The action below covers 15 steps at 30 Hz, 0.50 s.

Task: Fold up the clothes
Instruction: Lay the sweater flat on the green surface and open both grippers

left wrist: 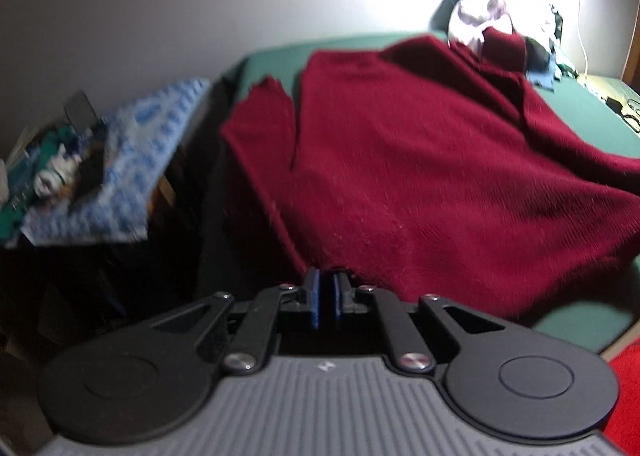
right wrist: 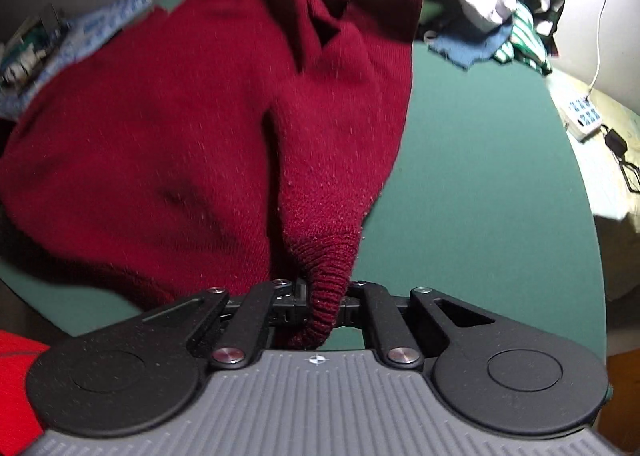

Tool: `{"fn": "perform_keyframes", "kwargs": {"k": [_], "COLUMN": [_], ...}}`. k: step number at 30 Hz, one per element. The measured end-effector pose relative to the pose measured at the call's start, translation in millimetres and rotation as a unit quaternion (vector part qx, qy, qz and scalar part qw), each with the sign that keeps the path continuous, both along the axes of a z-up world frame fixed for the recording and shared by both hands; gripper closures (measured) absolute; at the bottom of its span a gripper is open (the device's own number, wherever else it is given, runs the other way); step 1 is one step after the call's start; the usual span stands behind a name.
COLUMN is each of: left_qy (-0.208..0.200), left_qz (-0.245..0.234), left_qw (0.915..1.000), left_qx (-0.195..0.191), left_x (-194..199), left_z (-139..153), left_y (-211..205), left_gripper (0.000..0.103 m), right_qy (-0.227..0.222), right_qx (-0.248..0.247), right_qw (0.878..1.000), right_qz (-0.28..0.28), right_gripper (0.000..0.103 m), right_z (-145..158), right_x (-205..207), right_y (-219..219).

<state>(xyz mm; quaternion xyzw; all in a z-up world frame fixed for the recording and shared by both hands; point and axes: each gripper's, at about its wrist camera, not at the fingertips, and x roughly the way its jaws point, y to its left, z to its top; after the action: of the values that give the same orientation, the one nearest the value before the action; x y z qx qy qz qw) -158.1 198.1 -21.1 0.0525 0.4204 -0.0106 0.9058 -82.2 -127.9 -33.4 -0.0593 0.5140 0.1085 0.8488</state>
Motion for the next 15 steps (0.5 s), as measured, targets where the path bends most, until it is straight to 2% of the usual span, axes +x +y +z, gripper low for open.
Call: {"fn": "perform_keyframes", "kwargs": {"k": [6,11,13,14,15], "left_qy": [0.012,-0.011,-0.019,-0.025,-0.027], "left_qz": [0.001,0.007,0.014,0.02,0.028], "left_qw": [0.9999,0.9998,0.9995,0.9991,0.9988], "left_qx": [-0.002,-0.014,-0.022,-0.026,-0.031], "left_x": [-12,-16,-10,-5,1], "left_z": [-9,3,5,3,0], "left_y": [12,23,29,31,34], "left_gripper": [0.097,0.09,0.071,0.069,0.059], "right_qy": [0.008,0.003,0.003,0.004,0.005], "right_qx": [-0.025,-0.022,-0.021,-0.023,-0.026], "right_qw": [1.0,1.0,1.0,1.0,1.0], "right_qz": [0.012,-0.003,-0.007,-0.007,-0.006], "right_gripper": [0.097,0.098,0.098,0.098,0.098], "right_z": [-19,-16,-17,-18,-21], "right_x": [-7,-8,-8,-8,-8], "right_y": [4,-8,-10,-9,-8]}}
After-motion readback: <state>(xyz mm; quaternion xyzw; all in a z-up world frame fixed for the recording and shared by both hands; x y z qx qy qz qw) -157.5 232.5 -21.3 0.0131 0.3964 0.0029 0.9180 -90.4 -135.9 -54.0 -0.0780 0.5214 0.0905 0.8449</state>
